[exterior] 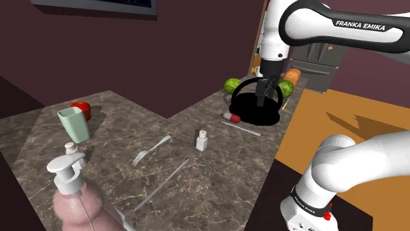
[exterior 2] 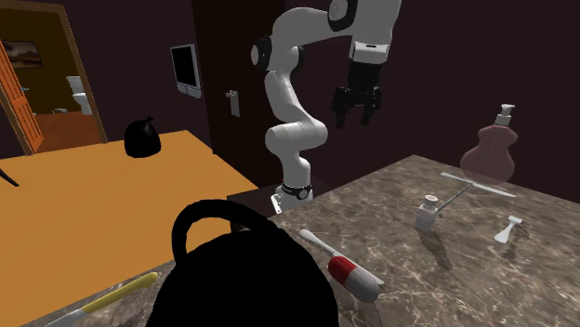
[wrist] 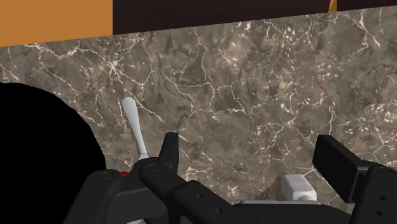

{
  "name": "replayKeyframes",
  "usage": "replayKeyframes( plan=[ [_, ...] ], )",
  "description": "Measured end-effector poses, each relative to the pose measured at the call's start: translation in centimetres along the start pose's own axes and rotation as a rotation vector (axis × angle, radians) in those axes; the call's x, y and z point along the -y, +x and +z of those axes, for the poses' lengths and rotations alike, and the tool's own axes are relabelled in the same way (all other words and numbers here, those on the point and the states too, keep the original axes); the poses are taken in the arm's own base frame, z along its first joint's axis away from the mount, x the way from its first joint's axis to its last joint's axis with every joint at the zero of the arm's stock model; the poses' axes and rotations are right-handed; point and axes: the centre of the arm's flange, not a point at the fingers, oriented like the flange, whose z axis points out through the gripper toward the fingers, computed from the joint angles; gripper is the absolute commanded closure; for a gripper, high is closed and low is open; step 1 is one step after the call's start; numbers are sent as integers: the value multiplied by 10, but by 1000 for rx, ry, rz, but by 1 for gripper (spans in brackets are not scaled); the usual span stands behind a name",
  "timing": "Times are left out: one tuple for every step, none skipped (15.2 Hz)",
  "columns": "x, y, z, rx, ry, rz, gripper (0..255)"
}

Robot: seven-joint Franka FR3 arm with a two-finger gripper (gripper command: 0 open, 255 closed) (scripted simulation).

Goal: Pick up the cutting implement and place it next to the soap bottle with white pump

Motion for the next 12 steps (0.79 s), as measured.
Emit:
replayKeyframes(
  plan=[
    [0, 0, 0, 0, 0, 0, 0],
    [-5, 3, 5, 2, 1, -3, 0],
    [-8, 10, 12, 6, 3, -6, 0],
    [-14, 17, 19, 10, 4, -12, 0],
    [-20, 25, 29, 15, 6, -17, 0],
    [-27, 30, 35, 18, 8, -22, 0],
    [-35, 38, 45, 23, 10, -28, 0],
    [-42, 45, 55, 27, 12, -34, 0],
    [-47, 52, 62, 31, 14, -40, 0],
    [-51, 62, 74, 36, 16, -45, 0],
    [-58, 70, 85, 40, 18, -51, 0],
    [-67, 76, 92, 44, 20, -56, 0]
  ],
)
